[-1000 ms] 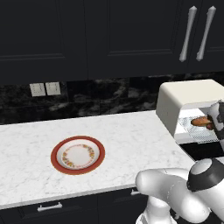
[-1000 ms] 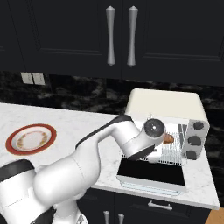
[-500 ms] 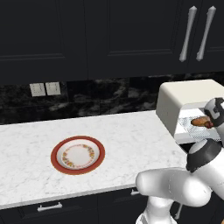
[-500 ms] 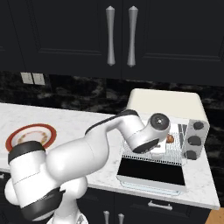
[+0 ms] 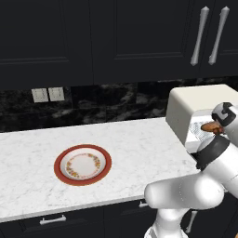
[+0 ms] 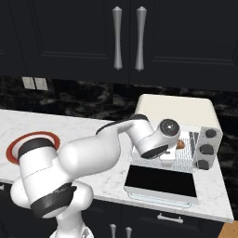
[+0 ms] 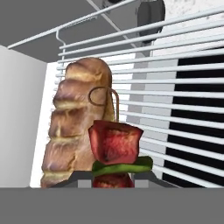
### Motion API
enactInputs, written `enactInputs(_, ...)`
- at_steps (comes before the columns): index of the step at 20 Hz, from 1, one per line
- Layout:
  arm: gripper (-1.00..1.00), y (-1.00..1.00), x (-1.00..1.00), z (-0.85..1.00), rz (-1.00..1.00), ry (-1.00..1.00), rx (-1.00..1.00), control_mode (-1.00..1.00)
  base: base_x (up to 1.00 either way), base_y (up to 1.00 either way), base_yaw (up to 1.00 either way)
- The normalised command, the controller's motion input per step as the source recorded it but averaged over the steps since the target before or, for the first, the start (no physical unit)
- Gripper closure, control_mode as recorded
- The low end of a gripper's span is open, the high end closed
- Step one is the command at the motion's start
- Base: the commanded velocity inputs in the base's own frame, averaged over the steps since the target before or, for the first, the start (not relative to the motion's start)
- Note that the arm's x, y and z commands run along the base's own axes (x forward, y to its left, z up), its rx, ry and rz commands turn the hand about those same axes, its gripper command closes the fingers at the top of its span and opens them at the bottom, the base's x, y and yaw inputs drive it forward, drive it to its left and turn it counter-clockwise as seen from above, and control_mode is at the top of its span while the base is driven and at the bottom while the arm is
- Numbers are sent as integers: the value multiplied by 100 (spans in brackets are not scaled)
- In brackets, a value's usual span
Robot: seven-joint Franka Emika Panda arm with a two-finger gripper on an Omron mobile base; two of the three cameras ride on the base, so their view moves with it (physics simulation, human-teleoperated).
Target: Pick up the kebab skewer and baguette bread, and place them inside the toaster oven. Close the toaster oven door and start by setting the timer.
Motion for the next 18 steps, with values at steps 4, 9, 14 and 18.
enactInputs(4,100,-6,10,0,0,0,0,-100,0,0,0)
enactInputs(9,100,0,0,0,0,0,0,-100,0,0,0)
enactInputs(14,100,0,0,0,0,0,0,-100,0,0,0)
enactInputs(18,100,0,0,0,0,0,0,-100,0,0,0)
